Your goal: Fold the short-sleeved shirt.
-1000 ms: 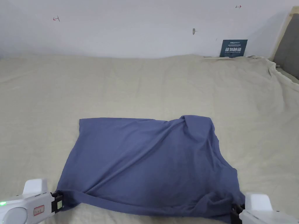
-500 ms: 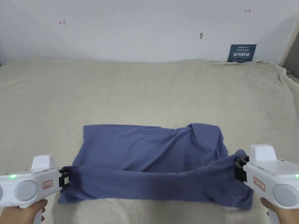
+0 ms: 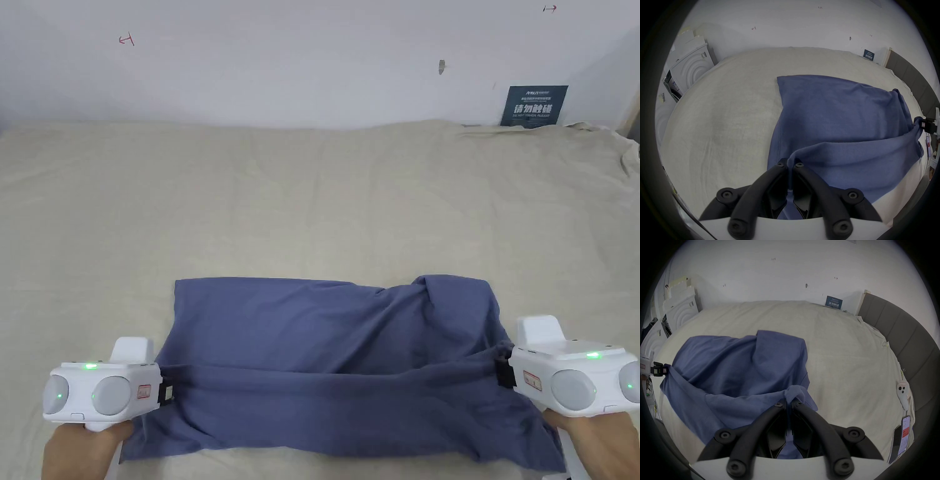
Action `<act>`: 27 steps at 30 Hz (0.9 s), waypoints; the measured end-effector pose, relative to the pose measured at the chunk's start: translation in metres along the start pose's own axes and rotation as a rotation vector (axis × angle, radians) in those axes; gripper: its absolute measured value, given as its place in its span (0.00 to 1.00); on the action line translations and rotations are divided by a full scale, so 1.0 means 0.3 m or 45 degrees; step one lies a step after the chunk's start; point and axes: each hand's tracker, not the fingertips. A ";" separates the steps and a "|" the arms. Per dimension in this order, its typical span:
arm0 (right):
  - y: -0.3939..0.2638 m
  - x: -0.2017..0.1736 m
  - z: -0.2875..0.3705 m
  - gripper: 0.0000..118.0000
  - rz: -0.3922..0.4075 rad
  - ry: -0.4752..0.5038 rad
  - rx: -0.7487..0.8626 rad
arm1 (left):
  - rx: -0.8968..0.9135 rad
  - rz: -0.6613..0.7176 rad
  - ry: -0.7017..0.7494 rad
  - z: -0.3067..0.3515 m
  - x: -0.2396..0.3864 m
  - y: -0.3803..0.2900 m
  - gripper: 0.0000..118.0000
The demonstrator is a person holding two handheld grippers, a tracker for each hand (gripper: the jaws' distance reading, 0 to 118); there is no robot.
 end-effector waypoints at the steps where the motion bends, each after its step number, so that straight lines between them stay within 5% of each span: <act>1: 0.001 -0.007 -0.015 0.02 -0.009 -0.002 -0.016 | -0.010 0.001 0.004 -0.011 0.003 -0.001 0.02; 7: -0.019 -0.017 -0.121 0.03 -0.058 -0.018 -0.137 | -0.039 -0.043 0.043 -0.023 0.027 0.001 0.04; 9: -0.027 -0.008 -0.130 0.06 -0.063 -0.021 -0.139 | -0.053 -0.059 0.048 -0.016 0.035 0.008 0.19; 11: -0.021 -0.010 -0.104 0.29 -0.080 -0.026 -0.121 | -0.065 -0.061 0.056 0.001 0.038 0.018 0.50; 12: -0.015 -0.010 -0.084 0.57 -0.092 -0.023 -0.100 | -0.071 -0.054 0.058 0.009 0.038 0.023 0.70; 14: -0.010 0.024 -0.064 0.63 -0.106 -0.014 -0.062 | -0.061 -0.030 0.057 0.038 0.034 0.032 0.74; 16: 0.001 0.030 0.006 0.79 -0.131 -0.001 0.025 | -0.009 -0.010 0.052 0.083 0.031 0.038 0.90; 27: -0.047 0.088 0.438 0.79 -0.200 0.033 0.345 | 0.286 0.021 0.024 0.408 0.021 -0.014 0.93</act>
